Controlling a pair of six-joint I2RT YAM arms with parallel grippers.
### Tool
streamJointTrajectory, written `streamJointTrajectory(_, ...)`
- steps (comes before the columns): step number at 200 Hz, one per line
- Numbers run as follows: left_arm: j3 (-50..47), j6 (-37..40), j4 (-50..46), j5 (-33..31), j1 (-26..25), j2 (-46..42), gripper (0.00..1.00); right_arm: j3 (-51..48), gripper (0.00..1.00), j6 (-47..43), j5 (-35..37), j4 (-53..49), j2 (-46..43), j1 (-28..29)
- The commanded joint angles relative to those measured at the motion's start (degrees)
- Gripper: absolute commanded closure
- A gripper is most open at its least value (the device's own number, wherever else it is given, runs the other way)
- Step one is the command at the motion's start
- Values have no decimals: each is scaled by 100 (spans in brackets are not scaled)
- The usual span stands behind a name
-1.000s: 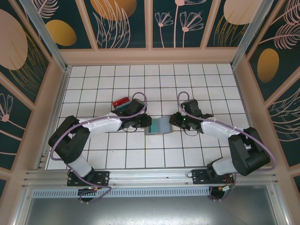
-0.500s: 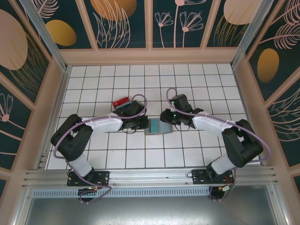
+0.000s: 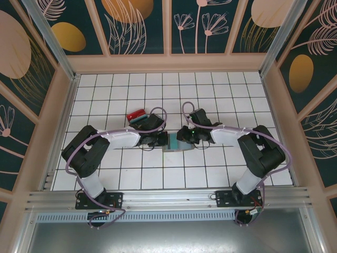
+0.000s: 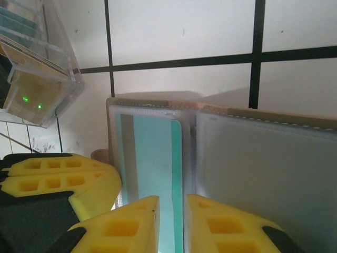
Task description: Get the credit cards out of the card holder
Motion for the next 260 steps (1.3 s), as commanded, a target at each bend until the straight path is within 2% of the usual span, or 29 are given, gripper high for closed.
streamJointTrajectory(1,-4,39,11,73,-11,152,90,52,81,110,-265,204,170,21)
streamJointTrajectory(77,-10,17,-33,47,-18,178,92,39,82,120,-104,23,404,-6)
streamJointTrajectory(132,-1,2,-41,60,-16,214,92,32,85,140,-374,188,529,-19)
streamJointTrajectory(155,15,-14,-64,64,-17,258,94,51,92,120,-416,198,545,-24)
streamJointTrajectory(168,25,-23,-101,39,-15,281,95,44,100,120,-412,200,536,-34)
streamJointTrajectory(179,60,-26,-197,-28,-18,301,100,27,100,120,-382,172,518,-42)
streamJointTrajectory(248,82,-58,-670,-503,-11,438,100,-126,100,-10,-227,-3,230,-183)
streamJointTrajectory(260,78,-67,-687,-533,-10,454,100,-146,100,-46,-235,-38,191,-371)
